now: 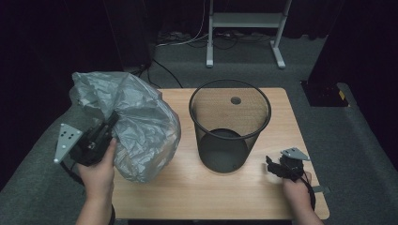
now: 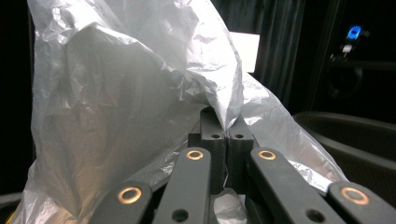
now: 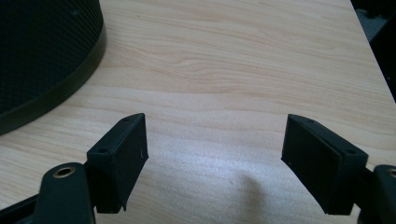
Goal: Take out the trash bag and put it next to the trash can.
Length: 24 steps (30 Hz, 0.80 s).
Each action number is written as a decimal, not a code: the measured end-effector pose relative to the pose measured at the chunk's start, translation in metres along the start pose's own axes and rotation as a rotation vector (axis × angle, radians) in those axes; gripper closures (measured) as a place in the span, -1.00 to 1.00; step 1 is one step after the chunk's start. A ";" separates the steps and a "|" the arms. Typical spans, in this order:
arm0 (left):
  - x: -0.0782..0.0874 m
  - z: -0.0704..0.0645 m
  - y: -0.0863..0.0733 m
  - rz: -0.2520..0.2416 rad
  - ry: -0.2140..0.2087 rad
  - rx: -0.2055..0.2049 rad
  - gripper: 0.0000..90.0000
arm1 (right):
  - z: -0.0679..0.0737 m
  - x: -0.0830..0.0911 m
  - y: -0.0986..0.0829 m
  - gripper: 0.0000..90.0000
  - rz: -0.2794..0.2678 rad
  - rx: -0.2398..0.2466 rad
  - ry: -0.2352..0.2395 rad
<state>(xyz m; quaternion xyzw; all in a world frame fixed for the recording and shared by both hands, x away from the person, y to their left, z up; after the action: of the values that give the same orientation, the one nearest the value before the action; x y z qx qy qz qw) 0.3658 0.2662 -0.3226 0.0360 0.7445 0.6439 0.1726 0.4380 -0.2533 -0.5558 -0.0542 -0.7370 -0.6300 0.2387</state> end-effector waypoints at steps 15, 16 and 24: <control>-0.057 -0.001 -0.069 0.163 0.045 -0.007 0.98 | -0.011 -0.001 0.003 -0.49 -0.017 -0.025 -0.003; -0.069 -0.002 -0.074 0.166 0.047 -0.012 0.98 | -0.012 -0.001 0.002 -0.49 -0.016 -0.028 -0.005; -0.115 0.001 -0.095 0.198 0.083 0.004 0.98 | -0.014 0.000 0.003 -0.49 -0.026 -0.050 0.002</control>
<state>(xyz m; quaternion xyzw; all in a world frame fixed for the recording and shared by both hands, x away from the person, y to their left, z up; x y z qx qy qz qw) 0.4898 0.2193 -0.3906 0.0830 0.7450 0.6574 0.0768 0.4428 -0.2657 -0.5518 -0.0500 -0.7213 -0.6515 0.2297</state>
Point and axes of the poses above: each handheld gripper's, and its own axes: x roughly backward along the jaws, y roughly out of its top, z roughly to its left, the point moved 7 cm from there along -x, roughly forward along the jaws, and after that the axes turned 11 degrees about -z, right-handed, at the moved point
